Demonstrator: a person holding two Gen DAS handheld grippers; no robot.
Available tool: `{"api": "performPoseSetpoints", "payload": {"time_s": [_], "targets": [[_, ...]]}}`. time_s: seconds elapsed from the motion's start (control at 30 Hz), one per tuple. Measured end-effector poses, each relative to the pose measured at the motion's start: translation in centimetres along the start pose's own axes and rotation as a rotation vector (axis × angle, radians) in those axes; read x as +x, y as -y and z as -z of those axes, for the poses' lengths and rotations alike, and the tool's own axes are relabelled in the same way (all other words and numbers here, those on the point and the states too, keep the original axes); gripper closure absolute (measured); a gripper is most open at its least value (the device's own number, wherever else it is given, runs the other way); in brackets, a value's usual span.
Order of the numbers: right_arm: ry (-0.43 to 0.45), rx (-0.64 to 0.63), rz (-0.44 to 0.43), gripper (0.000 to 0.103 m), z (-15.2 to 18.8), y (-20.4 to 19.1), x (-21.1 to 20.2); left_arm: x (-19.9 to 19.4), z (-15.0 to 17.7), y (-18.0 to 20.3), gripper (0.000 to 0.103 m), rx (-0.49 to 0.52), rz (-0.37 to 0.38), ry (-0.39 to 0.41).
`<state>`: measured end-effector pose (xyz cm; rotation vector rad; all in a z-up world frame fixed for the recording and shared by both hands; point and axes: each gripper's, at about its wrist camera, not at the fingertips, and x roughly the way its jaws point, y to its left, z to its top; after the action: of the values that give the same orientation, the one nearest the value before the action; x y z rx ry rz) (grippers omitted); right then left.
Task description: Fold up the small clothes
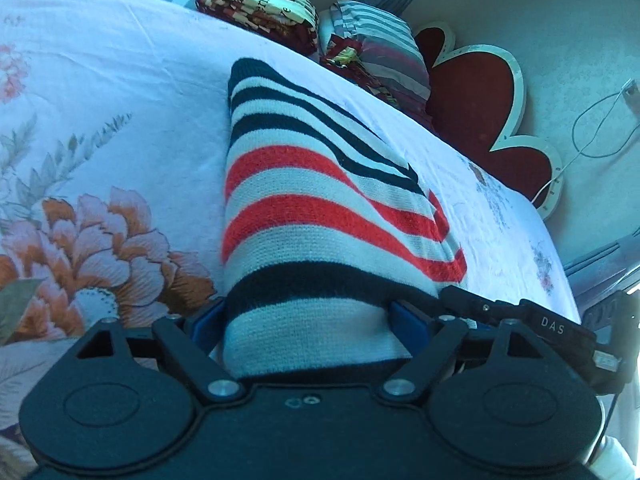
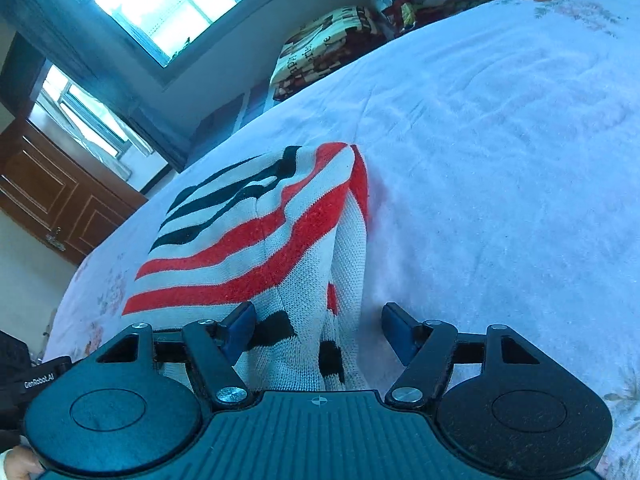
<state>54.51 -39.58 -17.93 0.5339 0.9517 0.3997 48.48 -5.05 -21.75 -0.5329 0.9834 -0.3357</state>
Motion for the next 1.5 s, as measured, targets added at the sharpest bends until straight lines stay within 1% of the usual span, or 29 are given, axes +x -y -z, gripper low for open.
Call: {"api": "performPoseSetpoints", "payload": {"time_s": [0.13,0.23,0.3,0.33,0.37,0.4,0.47,0.5,0.63,0.77,0.87,1.03,1.23,1.37,1.5], "targets": [[-0.007,-0.025,-0.014,0.035,-0.2,-0.7,0.6,0.6,-0.2,0.2,0.019,0.012,0.018,0.003],[-0.019,-0.014,-0.033,0.058,0.1,-1.2,0.7,0.7,-0.2,0.4,0.021,0.014,0.017,0.008],[-0.005,-0.011,-0.031,0.061,0.3,-1.3,0.6,0.5,-0.1,0.5,0.029,0.018,0.015,0.014],[0.002,0.001,-0.036,0.065,0.4,-1.3,0.4,0.3,-0.1,0.4,0.031,0.017,0.019,0.018],[0.014,0.015,-0.047,0.067,0.5,-1.5,0.1,0.1,-0.1,0.3,0.036,0.019,0.025,0.024],[0.031,0.013,-0.062,0.068,0.6,-1.9,-0.4,-0.4,-0.1,0.2,0.043,0.027,0.031,0.034],[0.060,-0.010,-0.086,0.068,0.8,-3.4,-1.1,-1.3,-0.1,0.3,0.050,0.042,0.037,0.059],[0.071,-0.019,-0.097,0.068,0.8,-4.2,-1.5,-1.7,-0.2,0.3,0.051,0.043,0.044,0.067],[0.082,-0.069,-0.135,0.069,1.2,-7.9,-1.9,-4.4,-0.8,0.1,0.052,0.064,0.047,0.114],[0.085,-0.082,-0.182,0.069,2.4,-11.5,-1.3,-8.2,-1.5,-1.7,0.052,0.065,0.039,0.155],[0.082,-0.099,-0.211,0.069,3.8,-15.5,0.3,-11.4,-1.9,-3.7,0.052,0.071,0.017,0.188],[0.081,-0.108,-0.244,0.069,6.4,-22.8,4.0,-17.2,-2.7,-8.5,0.052,0.079,-0.011,0.228],[0.070,-0.122,-0.280,0.069,10.1,-31.6,9.8,-23.6,-4.3,-15.9,0.052,0.079,-0.051,0.260],[0.049,-0.116,-0.292,0.069,12.3,-35.3,14.4,-26.1,-5.5,-20.6,0.052,0.073,-0.085,0.259],[0.017,-0.114,-0.291,0.069,13.7,-37.3,18.7,-26.8,-6.5,-24.8,0.052,0.064,-0.123,0.254]]}}
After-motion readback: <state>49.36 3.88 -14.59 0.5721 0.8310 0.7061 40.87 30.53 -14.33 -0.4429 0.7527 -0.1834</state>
